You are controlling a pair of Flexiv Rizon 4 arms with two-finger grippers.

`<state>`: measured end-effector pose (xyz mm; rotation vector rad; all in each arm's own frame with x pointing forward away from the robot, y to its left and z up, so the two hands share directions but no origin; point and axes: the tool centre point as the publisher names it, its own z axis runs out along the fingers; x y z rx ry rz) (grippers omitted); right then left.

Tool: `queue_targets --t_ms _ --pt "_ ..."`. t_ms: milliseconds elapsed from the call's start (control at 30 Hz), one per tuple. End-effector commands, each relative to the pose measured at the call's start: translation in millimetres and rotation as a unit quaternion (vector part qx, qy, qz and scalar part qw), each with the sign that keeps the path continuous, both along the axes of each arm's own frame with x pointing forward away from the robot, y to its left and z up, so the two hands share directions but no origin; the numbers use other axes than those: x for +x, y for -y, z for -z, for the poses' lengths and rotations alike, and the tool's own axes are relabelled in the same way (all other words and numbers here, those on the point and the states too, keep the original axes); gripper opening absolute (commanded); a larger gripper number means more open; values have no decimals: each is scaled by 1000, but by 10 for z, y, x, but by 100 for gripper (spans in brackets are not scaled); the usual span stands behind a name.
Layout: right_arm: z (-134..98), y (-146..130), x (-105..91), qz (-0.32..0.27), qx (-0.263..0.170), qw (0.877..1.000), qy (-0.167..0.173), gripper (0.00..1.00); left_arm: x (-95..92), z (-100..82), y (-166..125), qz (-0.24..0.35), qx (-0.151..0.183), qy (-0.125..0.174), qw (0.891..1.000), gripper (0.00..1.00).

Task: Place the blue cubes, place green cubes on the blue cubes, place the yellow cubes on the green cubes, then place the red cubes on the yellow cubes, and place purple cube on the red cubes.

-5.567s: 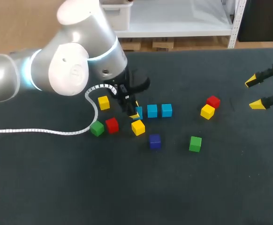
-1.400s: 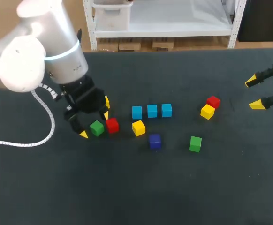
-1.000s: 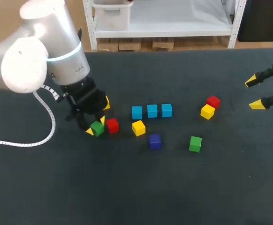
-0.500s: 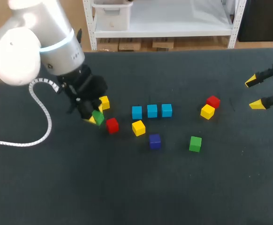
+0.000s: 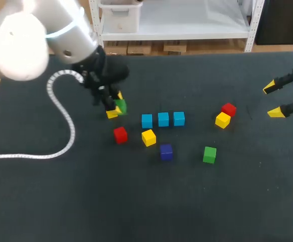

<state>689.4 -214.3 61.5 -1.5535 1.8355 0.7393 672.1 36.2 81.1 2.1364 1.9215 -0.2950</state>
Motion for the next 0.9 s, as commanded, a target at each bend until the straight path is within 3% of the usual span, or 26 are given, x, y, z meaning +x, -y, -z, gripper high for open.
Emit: queue_targets --t_ms 33,367,900 --pt "5 -3 6 0 0 1000 0 100 174 101 312 -3 27 -8 1000 0" --pt "5 -3 6 0 0 1000 0 100 239 269 649 -32 35 -23 999 0" --pt "5 -3 6 0 0 1000 0 100 379 451 816 -56 39 -24 997 0"
